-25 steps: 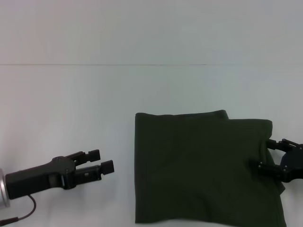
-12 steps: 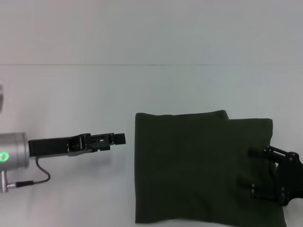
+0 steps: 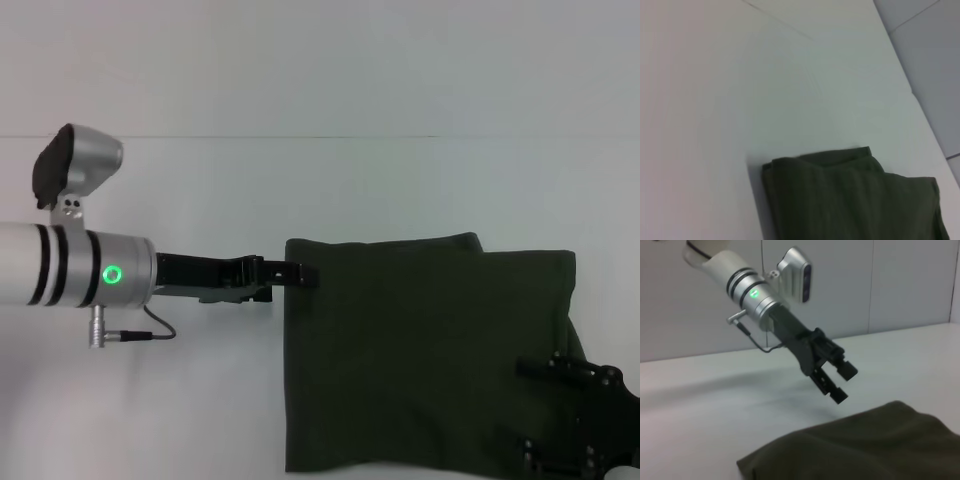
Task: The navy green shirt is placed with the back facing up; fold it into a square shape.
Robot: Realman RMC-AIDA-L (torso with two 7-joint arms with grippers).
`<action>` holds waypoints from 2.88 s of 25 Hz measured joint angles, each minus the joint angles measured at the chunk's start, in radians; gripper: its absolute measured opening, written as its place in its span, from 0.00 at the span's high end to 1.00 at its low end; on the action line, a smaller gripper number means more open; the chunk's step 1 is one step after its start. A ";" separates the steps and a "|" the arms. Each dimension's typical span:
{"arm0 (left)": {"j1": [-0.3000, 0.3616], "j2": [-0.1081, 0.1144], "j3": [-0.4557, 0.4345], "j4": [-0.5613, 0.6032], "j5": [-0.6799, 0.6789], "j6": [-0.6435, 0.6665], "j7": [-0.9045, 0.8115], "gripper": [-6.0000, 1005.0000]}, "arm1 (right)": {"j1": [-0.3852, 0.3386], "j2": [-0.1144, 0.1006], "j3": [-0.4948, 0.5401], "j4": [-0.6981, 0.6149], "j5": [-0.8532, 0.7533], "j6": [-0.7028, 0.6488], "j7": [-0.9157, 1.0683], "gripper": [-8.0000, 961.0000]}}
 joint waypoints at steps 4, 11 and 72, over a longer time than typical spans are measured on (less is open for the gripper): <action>-0.019 -0.016 0.016 -0.005 0.015 -0.054 -0.002 0.08 | 0.000 0.000 0.000 0.010 -0.013 0.027 0.000 0.10; -0.027 -0.035 0.037 -0.008 0.016 -0.128 -0.008 0.08 | 0.000 0.000 0.000 0.013 -0.014 0.034 -0.001 0.10; -0.022 -0.013 0.069 -0.050 -0.002 -0.272 0.103 0.92 | 0.017 0.001 0.014 0.013 -0.002 0.027 0.009 0.10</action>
